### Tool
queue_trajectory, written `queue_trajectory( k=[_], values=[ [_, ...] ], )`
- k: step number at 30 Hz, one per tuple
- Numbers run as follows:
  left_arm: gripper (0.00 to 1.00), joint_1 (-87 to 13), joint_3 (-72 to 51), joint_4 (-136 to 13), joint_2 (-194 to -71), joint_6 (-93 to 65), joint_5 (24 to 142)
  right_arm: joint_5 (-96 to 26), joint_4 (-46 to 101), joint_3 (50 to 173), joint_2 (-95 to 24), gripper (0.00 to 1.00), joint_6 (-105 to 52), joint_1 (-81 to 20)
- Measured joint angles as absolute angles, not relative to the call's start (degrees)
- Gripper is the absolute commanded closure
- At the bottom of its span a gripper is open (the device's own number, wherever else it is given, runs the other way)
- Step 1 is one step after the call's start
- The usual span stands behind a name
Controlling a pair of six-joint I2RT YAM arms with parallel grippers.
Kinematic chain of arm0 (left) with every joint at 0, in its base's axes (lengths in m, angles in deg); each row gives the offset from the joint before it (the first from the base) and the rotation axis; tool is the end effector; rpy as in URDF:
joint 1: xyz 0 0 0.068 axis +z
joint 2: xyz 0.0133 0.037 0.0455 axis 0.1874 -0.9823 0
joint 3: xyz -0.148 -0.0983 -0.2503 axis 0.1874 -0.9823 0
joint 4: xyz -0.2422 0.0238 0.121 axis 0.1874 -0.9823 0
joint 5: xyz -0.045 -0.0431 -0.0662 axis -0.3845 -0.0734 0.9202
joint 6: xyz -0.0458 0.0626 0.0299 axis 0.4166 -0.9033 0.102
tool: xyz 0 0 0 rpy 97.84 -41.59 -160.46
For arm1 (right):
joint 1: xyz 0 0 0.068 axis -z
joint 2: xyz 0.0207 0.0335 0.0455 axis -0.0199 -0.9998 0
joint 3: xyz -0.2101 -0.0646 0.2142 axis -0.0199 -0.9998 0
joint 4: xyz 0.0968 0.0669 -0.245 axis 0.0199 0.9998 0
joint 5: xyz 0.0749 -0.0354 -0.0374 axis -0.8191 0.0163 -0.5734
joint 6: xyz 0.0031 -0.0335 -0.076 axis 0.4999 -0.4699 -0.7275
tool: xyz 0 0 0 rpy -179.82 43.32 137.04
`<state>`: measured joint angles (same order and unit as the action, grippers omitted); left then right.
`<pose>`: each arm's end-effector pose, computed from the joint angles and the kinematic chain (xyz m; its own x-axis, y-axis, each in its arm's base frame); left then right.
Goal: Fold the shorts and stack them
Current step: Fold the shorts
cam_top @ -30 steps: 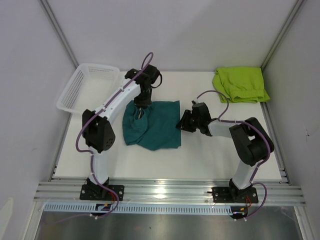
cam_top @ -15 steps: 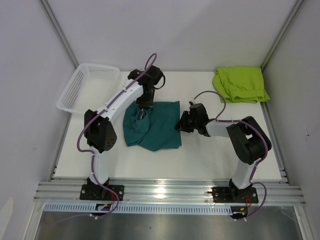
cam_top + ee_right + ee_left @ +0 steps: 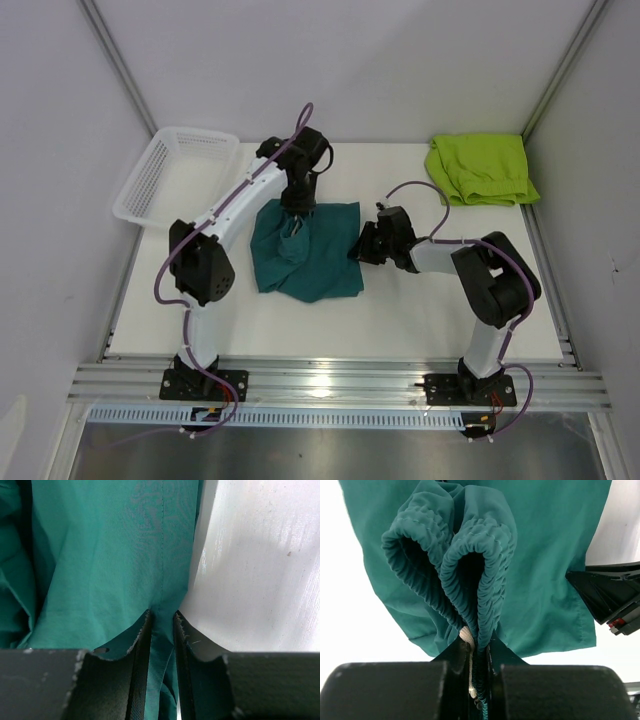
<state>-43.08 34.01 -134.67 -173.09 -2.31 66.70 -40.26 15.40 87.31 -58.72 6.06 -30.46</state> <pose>0.3912 -0.2350 0.3055 -0.9267 0.1184 -0.3566 0.1300 0.9915 -0.0086 0.3440 0.2117 0.1372 -0.8438 0.2323 -0.4838 -0.1152 0.8021 0.5860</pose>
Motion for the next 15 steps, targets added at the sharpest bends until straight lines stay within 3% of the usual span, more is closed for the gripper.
queue_trajectory(
  k=[7,10,11,15],
  values=[
    [0.91,-43.3,38.6,-137.6,-173.3,-2.3,65.0,-40.1,15.4,87.4,-58.7,0.73,6.1,-30.5],
    [0.85,-43.5,38.4,-137.5,-173.3,-2.4,65.2,-40.1,15.5,87.4,-58.7,0.73,6.1,-30.6],
    [0.82,-43.5,38.2,-137.5,-173.3,-2.4,65.5,-40.1,15.5,87.4,-58.7,0.73,6.1,-30.6],
    [0.51,-43.6,36.0,-136.1,-173.3,-2.8,68.0,-39.9,15.5,87.5,-58.7,0.73,6.1,-30.7]
  ],
)
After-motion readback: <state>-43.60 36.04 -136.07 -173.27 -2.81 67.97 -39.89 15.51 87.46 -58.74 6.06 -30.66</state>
